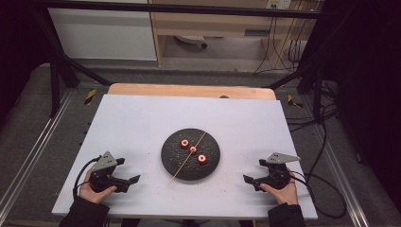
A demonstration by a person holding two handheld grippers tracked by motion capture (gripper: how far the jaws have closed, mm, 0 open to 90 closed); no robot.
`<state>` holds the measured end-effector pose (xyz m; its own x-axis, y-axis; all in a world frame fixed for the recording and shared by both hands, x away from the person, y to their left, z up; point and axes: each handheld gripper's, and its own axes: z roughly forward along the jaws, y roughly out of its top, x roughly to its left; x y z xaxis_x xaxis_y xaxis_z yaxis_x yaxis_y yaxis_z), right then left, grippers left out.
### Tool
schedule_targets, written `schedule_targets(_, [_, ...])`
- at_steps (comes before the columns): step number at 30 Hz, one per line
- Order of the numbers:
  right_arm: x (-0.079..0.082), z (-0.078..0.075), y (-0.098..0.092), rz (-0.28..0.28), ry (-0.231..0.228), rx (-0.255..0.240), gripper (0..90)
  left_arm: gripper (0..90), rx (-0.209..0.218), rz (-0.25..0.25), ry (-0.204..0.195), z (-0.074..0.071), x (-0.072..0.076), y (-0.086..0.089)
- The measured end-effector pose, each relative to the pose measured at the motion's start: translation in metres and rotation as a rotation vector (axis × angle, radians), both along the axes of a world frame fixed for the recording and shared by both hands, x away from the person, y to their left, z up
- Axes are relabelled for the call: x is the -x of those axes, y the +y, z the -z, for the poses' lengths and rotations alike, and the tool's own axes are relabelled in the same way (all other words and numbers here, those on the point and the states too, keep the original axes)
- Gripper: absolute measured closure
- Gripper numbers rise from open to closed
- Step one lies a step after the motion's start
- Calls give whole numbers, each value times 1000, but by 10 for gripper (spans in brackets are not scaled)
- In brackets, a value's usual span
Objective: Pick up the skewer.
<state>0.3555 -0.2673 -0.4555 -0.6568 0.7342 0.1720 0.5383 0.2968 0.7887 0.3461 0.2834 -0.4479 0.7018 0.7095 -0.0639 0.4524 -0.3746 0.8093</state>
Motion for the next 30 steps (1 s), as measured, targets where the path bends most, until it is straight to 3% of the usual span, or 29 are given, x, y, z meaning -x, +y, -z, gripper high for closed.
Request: schedule_targets(30, [0, 1, 0, 12, 5, 6, 7, 54, -32, 26, 21, -8, 2, -30])
